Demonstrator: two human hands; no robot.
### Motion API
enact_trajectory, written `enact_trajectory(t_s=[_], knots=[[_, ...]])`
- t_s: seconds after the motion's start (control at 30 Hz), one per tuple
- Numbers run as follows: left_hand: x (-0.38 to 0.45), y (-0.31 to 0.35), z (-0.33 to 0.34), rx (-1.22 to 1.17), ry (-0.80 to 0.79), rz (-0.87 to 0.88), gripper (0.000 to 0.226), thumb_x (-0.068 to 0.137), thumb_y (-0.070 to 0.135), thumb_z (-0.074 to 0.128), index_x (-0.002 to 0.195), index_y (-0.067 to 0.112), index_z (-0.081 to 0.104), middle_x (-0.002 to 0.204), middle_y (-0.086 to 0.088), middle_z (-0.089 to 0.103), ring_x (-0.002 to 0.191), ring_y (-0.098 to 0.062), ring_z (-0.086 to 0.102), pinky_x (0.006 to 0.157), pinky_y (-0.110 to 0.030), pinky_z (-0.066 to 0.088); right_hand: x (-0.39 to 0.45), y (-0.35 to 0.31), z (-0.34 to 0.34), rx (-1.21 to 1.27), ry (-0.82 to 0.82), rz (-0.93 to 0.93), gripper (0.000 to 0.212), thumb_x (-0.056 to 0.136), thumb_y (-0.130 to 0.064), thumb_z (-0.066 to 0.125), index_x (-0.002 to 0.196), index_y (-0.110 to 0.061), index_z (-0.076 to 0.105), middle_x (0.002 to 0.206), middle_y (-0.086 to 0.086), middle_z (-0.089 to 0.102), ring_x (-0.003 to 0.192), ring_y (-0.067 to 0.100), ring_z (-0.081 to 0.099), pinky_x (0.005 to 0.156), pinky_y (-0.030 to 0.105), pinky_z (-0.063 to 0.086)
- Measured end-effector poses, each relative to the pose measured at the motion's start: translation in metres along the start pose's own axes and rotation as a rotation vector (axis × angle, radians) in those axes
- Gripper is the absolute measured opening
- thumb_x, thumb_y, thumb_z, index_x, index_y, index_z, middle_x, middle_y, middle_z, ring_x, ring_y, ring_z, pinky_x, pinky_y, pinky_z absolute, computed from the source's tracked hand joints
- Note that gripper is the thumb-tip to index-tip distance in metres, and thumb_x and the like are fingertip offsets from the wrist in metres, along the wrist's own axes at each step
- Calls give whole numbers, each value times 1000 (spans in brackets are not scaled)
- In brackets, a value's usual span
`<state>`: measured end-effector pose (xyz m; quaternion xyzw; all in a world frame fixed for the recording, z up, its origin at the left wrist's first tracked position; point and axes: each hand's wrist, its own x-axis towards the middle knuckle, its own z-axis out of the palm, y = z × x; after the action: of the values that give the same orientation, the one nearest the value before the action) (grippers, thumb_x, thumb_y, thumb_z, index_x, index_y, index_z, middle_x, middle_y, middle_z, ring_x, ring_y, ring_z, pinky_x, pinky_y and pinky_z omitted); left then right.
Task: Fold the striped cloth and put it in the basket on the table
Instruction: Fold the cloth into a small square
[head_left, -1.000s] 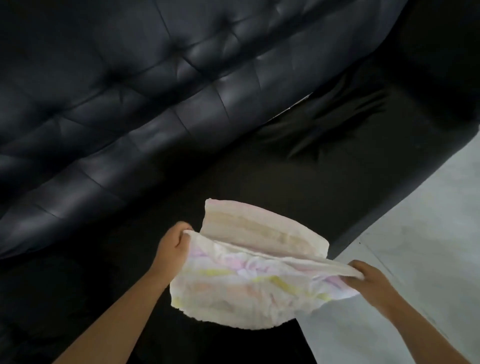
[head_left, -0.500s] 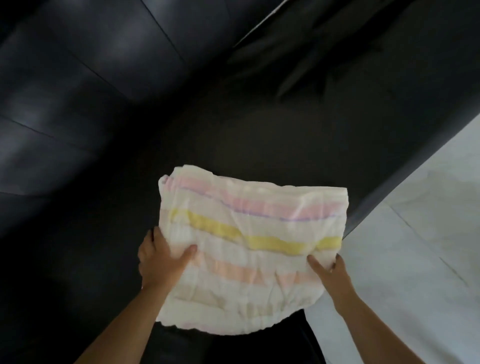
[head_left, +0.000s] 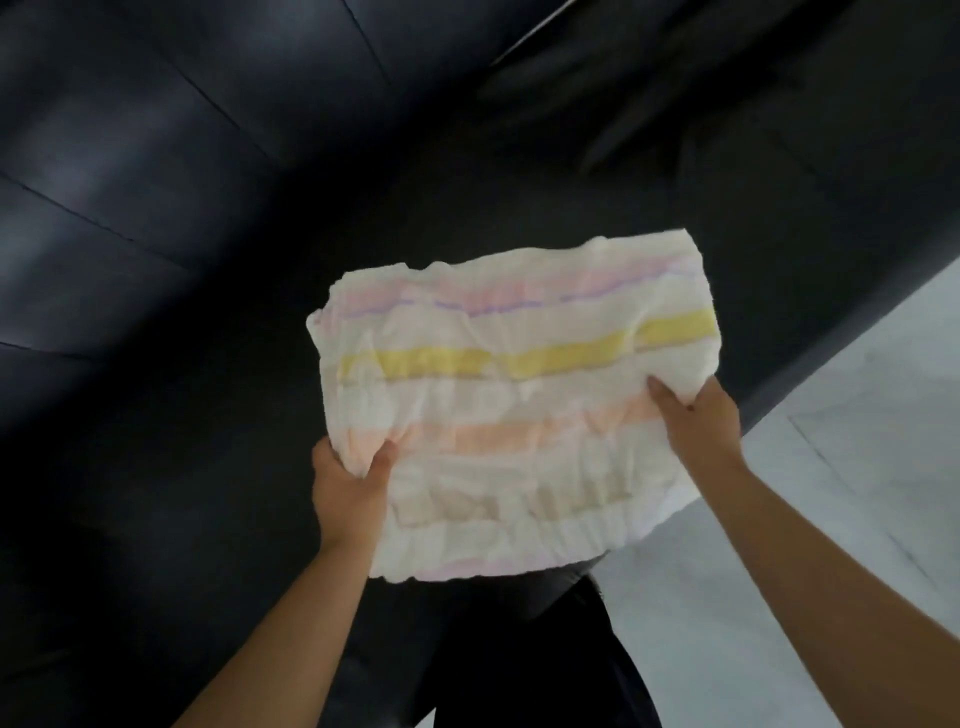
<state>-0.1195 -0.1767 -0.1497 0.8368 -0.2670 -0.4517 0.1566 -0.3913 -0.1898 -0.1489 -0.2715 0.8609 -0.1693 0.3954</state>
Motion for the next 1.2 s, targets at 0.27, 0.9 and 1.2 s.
enact_trajectory(t_s=[0.27, 0.9, 1.2], knots=[[-32, 32, 38, 456, 40, 282, 79, 80, 22, 65, 140, 4, 18, 147, -19, 20, 136, -33, 19, 110, -48, 27, 70, -25, -32, -375, 8, 62, 91, 75, -50, 66, 142, -12, 18, 145, 17, 33, 134, 37, 30, 110, 55, 28], [34, 232, 244, 1423, -348, 1284, 54, 81, 7, 48, 132, 13, 32, 132, -7, 44, 129, -24, 32, 114, -48, 11, 131, -7, -101, -767, 88, -330, 26, 90, -20, 49, 114, -9, 51, 112, 15, 59, 104, 35, 53, 83, 38, 45], [15, 199, 86, 820, -37, 1725, 14, 66, -1, 45, 71, 3, 58, 87, -15, 61, 82, -24, 41, 60, -32, 46, -9, -9, -77, -260, 279, -776, 35, 47, -1, 70, 83, -1, 69, 67, 17, 66, 56, 30, 62, 54, 30, 52]])
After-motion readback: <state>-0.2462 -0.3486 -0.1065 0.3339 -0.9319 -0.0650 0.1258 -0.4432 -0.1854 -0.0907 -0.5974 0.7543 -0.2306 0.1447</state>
